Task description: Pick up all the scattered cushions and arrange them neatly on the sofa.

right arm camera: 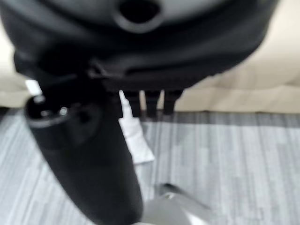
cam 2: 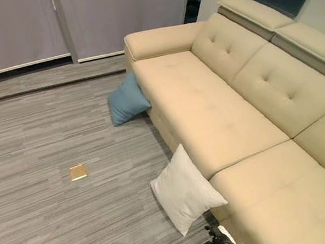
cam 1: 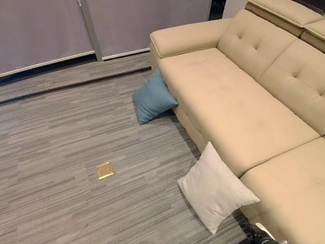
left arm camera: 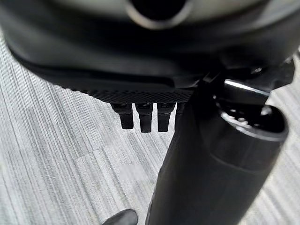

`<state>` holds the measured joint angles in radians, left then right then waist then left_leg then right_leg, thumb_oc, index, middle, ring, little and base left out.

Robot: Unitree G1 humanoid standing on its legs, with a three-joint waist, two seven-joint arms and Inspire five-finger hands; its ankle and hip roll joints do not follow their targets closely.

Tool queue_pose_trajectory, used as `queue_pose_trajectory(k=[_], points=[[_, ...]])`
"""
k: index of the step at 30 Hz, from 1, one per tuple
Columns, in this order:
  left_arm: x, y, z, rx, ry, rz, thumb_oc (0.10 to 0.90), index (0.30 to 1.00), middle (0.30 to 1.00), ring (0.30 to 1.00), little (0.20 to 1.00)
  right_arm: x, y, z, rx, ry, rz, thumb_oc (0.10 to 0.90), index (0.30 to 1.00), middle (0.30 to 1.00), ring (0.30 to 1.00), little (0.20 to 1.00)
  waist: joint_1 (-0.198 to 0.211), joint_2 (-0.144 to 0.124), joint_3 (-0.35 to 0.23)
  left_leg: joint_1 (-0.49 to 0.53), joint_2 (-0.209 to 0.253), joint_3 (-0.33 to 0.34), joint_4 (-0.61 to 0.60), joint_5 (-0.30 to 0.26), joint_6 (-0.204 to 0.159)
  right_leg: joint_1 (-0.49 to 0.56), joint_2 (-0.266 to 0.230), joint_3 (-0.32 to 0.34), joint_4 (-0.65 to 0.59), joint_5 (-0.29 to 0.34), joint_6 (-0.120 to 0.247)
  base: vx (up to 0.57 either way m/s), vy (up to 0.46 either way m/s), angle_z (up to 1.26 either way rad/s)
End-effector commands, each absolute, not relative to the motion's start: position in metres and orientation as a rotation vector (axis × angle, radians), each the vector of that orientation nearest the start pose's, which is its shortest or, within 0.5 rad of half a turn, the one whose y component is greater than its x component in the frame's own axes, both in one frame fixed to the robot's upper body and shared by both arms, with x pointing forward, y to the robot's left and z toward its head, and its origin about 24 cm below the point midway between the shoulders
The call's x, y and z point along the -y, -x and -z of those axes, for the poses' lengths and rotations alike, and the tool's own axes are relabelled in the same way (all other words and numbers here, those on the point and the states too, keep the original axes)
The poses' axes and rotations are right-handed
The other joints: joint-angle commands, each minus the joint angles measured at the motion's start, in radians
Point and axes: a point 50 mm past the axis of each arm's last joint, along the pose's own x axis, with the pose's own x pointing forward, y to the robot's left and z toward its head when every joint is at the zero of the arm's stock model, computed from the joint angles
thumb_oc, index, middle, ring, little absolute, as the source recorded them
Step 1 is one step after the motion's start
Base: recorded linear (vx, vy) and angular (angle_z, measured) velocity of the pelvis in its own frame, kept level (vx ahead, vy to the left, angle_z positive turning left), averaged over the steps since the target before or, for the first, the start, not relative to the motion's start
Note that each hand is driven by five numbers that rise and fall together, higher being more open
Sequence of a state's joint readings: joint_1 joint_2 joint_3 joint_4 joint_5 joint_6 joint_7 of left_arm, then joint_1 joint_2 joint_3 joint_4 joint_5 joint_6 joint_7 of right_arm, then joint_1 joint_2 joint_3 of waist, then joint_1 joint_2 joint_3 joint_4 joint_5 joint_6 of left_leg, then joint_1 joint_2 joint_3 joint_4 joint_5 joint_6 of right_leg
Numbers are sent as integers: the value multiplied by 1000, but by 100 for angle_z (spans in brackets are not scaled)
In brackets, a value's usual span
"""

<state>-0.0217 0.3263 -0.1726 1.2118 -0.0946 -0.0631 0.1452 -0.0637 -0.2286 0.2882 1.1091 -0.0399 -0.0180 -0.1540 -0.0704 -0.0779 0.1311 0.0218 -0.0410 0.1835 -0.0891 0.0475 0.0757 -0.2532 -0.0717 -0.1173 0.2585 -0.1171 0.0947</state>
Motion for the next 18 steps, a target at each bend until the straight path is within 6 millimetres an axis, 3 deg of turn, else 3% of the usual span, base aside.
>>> queue_pose_trajectory(k=[1, 3, 6, 9, 11, 15, 17, 18], points=[[-276, -115, 140, -1062, -413, -235, 800, 900, 900, 900, 900, 229, -146, 141, -982, 547, -9, 800, 900, 900, 900, 900, -19, -16, 19, 39, 18, -16, 73, -143, -80, 76, 27, -56, -113, 105, 38, 222, -57, -1], [-272, -109, 143, -1078, -414, -220, 800, 900, 900, 900, 900, 229, -141, 142, -984, 522, -2, 800, 900, 900, 900, 900, -27, -21, 5, 51, 11, -23, 91, -167, -83, 111, 56, -3, -146, 96, 25, 229, -82, 7], [-267, -106, 146, -1090, -405, -201, 800, 900, 900, 900, 900, 235, -134, 142, -997, 496, 30, 800, 900, 900, 900, 900, -38, -23, -11, 45, 33, 1, 179, -195, -119, 161, 52, -11, -175, 78, 3, 191, -106, 15], [-264, -113, 144, -1068, -421, -170, 800, 900, 900, 900, 900, 244, -134, 141, -1001, 505, 59, 800, 900, 900, 900, 900, -36, -41, 6, -32, 66, 13, 395, -137, -159, 204, 46, 1, -191, 77, -22, 91, -112, 14], [-261, -118, 143, -1050, -420, -159, 800, 900, 900, 900, 900, 247, -132, 140, -1009, 500, 68, 800, 900, 900, 900, 900, -35, -45, 5, -62, 78, 19, 449, -131, -152, 224, 51, 18, -200, 68, -31, 113, -32, -16], [-256, -120, 144, -1047, -412, -136, 800, 900, 900, 900, 900, 253, -126, 141, -1037, 507, 86, 800, 900, 900, 900, 900, -26, -49, -6, -107, 84, -6, 372, -169, -132, 254, 45, 69, -212, 51, -24, 182, 52, -50], [-255, -120, 144, -1048, -413, -132, 800, 900, 900, 900, 900, 254, -126, 141, -1040, 513, 86, 800, 900, 900, 900, 900, -22, -46, -8, -118, 87, -27, 331, -153, -136, 263, 47, 85, -211, 45, -23, 179, 90, -61], [-254, -121, 145, -1047, -412, -129, 800, 900, 900, 900, 900, 254, -126, 141, -1040, 526, 82, 800, 900, 900, 900, 900, -7, -32, -3, -145, 88, -113, 227, -86, -154, 282, 65, 126, -208, 32, -25, 212, 120, -77]])
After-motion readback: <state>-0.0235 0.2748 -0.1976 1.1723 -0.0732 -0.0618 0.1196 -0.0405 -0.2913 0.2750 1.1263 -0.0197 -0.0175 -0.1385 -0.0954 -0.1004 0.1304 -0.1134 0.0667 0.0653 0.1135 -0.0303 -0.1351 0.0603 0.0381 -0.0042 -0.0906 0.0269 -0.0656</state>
